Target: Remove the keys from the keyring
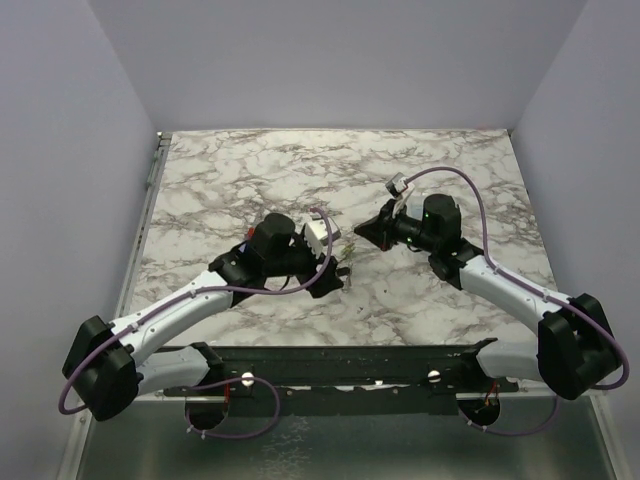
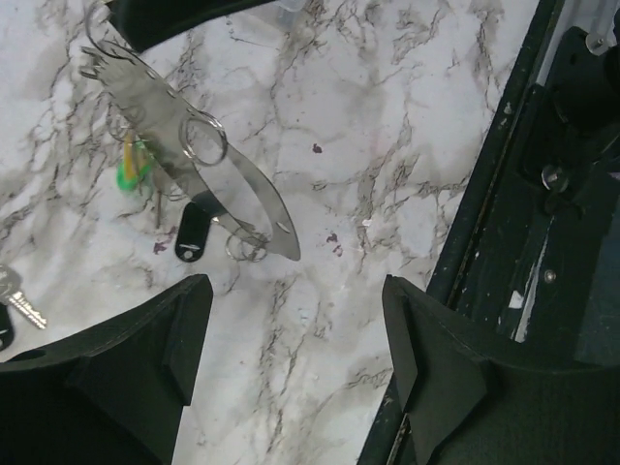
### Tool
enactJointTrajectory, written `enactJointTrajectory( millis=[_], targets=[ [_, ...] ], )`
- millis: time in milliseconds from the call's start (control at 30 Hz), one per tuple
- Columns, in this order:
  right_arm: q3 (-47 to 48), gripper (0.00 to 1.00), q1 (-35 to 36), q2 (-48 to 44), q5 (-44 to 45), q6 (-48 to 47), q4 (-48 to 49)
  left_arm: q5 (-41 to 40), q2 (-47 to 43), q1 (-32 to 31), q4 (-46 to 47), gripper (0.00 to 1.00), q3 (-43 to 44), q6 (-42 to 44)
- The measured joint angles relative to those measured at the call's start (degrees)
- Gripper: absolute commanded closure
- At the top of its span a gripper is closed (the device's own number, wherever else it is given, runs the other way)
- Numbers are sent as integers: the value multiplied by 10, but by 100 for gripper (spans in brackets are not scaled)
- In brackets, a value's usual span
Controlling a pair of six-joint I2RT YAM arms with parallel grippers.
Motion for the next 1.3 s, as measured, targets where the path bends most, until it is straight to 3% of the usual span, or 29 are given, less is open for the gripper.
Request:
enactJointTrajectory(
  millis=[233,433,567,733,867,1000,1200,1233,1300],
  targets=[
    [0,99,0,2,28,30,3,-77,12,-55,84,21,-55,-71],
    [0,99,0,10,37,42,3,-160,58,-103,155,16,-63,-108],
    [0,99,0,12,40,46,8,-211,81,-128,181,18,-62,-127],
    [0,99,0,13,45,49,8,-289,125,-138,198,36,-55,-137],
    [0,99,0,13,49,49,8,-344,139,-138,202,72,-51,-129],
    [0,99,0,13,53,53,8,-368,139,-137,205,98,-42,-107],
    [0,93,-10,13,61,56,7,-377,139,-135,172,100,-11,-54],
    [0,87,-16,12,61,57,7,-377,139,-135,167,100,-8,-45],
    [0,64,-24,8,56,60,4,-376,138,-134,153,100,0,-20]
  ],
)
